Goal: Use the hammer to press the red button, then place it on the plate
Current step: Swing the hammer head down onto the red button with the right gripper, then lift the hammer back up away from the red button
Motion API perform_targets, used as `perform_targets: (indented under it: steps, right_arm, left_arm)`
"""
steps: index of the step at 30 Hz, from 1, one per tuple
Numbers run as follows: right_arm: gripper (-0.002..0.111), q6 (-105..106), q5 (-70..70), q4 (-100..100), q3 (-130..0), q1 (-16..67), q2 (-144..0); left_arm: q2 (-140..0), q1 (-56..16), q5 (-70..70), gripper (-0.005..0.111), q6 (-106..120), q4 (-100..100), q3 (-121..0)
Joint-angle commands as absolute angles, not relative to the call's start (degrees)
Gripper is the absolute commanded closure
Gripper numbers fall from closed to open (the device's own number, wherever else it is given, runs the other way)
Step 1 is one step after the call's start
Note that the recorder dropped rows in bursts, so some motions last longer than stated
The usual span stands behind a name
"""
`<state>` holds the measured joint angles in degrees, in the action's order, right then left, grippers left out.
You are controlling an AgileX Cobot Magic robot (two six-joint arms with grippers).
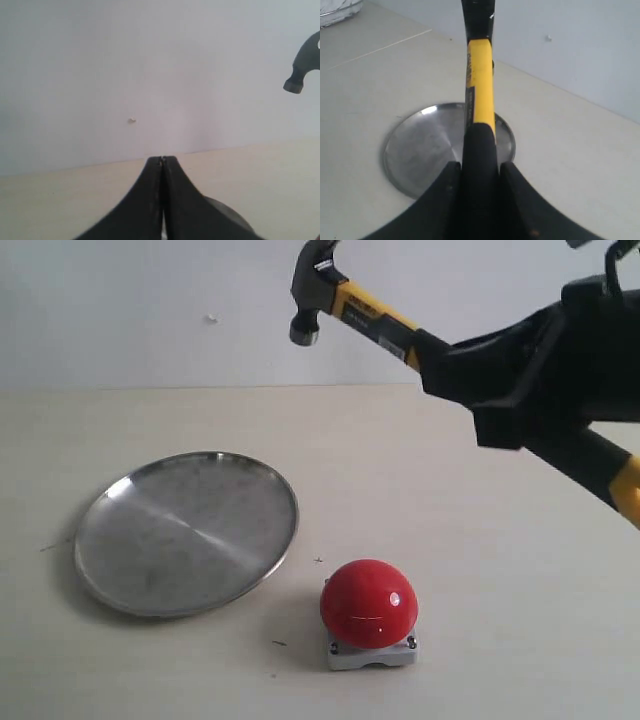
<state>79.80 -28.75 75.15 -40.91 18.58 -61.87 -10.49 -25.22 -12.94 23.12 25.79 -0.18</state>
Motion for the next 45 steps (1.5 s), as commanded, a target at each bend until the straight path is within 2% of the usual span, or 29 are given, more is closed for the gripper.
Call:
perform_targets:
  steps: [1, 7, 13, 17, 30, 45]
  right_arm:
    - [0.108, 77.2, -27.39, 75.65, -36.25, 18.6, -56.68]
    - [0.108, 76.18, -27.23, 75.53, -25.05, 18.6, -49.38]
    - [0.108, 74.81, -27.23, 76.6, -18.18, 18.6, -48.45]
    - [0.108, 74.81, -27.42, 76.67, -18.14, 18.6, -48.92]
    - [0.108, 74.79, -28.68, 76.05, -18.14, 18.6, -56.24]
    - [0.108, 64.15, -26.86, 68.17, -18.14, 18.6, -37.92]
  left_arm:
    - [-10.03, -25.11, -9.13, 0.107, 23.62, 26.31, 0.0]
    - [-9.93, -25.11, -6.55, 0.107, 25.69, 26.31, 0.0]
    - [-9.93, -25.11, -2.11, 0.107, 28.42, 25.51, 0.0]
    - [-9.93, -25.11, 4.96, 0.107, 28.42, 25.51, 0.0]
    - [-9.93, -25.11, 5.23, 0.107, 28.3, 25.74, 0.0]
    - [-9.93, -25.11, 5.23, 0.107, 28.3, 25.74, 0.0]
